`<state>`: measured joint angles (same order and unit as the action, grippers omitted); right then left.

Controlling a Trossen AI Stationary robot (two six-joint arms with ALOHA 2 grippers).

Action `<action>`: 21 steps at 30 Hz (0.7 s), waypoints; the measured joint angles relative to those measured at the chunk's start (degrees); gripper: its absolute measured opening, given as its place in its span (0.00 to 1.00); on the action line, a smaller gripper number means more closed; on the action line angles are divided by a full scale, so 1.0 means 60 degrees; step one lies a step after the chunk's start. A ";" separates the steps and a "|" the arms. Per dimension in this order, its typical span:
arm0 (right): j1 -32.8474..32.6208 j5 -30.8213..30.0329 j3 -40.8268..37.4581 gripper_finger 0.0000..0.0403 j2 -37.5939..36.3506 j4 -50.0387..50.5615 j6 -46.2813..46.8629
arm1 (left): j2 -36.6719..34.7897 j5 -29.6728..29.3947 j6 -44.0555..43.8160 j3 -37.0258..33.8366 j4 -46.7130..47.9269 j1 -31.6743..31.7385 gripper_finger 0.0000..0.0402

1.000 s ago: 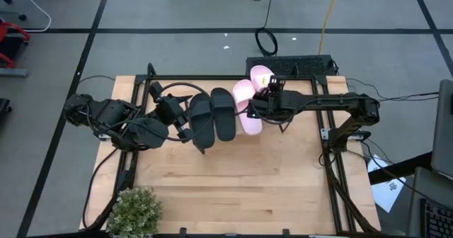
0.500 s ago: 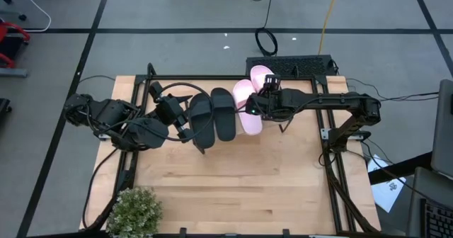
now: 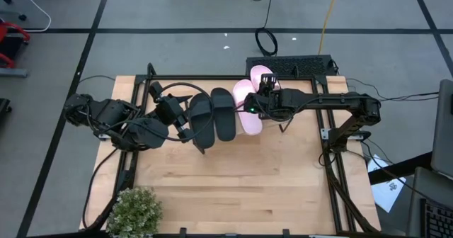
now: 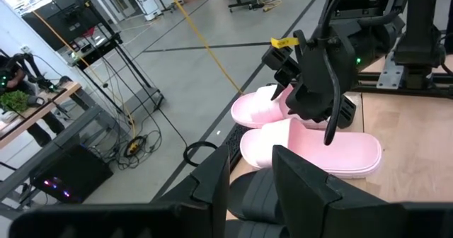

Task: Pick and place slides into the shelf
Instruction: Put the pink slide on the shelf

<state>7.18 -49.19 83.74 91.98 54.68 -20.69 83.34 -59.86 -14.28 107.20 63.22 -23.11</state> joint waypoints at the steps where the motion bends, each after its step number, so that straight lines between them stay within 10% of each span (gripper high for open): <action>1: 0.0016 0.0006 0.0000 0.48 0.0000 0.0004 0.0000 | -0.0001 -0.0003 0.0000 0.0000 0.0000 0.0000 0.28; 21: 0.0566 0.0484 0.0000 0.35 0.0015 -0.0148 -0.0223 | 0.0001 -0.0003 -0.0022 0.0001 0.0000 0.0000 0.28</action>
<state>10.58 -46.28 83.74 92.07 53.78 -22.02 83.35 -59.88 -14.41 107.20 63.22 -23.11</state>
